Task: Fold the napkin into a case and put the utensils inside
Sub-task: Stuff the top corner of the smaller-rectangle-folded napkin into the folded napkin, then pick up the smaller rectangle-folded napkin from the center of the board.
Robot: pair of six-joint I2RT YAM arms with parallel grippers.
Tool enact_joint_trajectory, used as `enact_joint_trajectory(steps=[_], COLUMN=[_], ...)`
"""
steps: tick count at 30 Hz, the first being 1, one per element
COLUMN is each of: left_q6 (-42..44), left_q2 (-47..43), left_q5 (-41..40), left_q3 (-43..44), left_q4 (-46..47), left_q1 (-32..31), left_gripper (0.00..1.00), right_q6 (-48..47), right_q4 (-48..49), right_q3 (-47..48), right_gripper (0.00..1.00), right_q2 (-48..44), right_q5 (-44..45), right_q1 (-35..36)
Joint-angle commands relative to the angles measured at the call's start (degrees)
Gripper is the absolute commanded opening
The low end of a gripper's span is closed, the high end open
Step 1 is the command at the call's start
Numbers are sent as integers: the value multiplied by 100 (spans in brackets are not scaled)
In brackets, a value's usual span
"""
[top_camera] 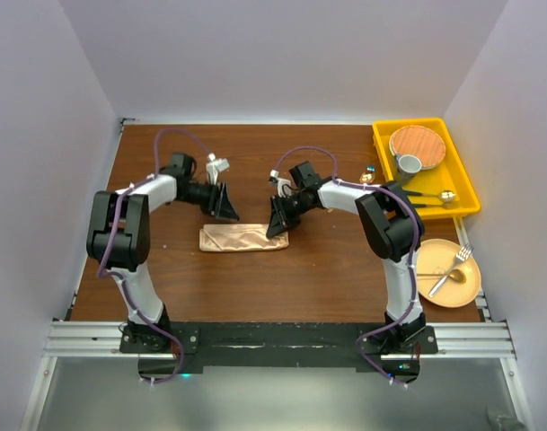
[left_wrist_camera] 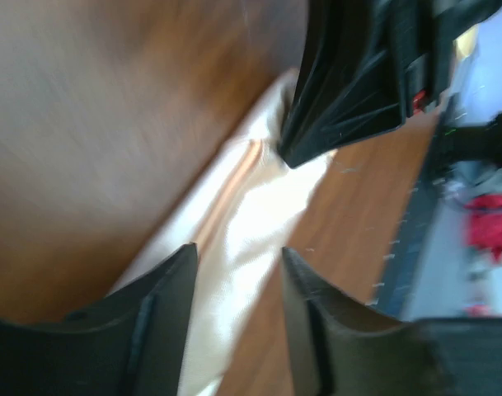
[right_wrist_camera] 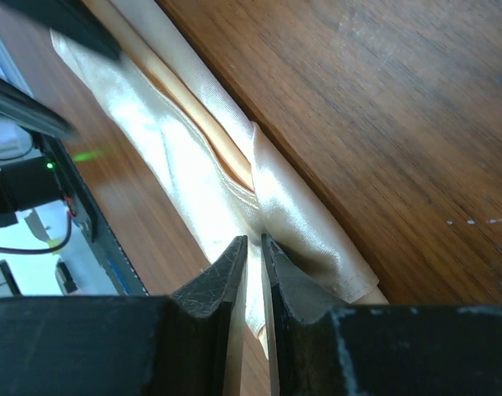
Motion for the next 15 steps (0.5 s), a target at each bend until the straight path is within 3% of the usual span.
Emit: enact_joint_trajectory(steps=[1, 2, 8, 15], left_q6=[2451, 2801, 4068, 4220], left_q2=[-146, -66, 567, 1033], left_q5=[-304, -375, -577, -429], left_q3=[1202, 1301, 1960, 2110], left_q4=[-1167, -1257, -1916, -2189], left_q1=[70, 53, -219, -536], left_gripper=[54, 60, 64, 61], right_q6=[-709, -754, -904, -965], right_q4=[-440, -467, -502, -485], right_q3=[178, 187, 178, 169], right_gripper=[17, 17, 17, 16], right_q2=[331, 322, 314, 261], right_q5=[787, 796, 752, 779], right_q1=[11, 19, 11, 20])
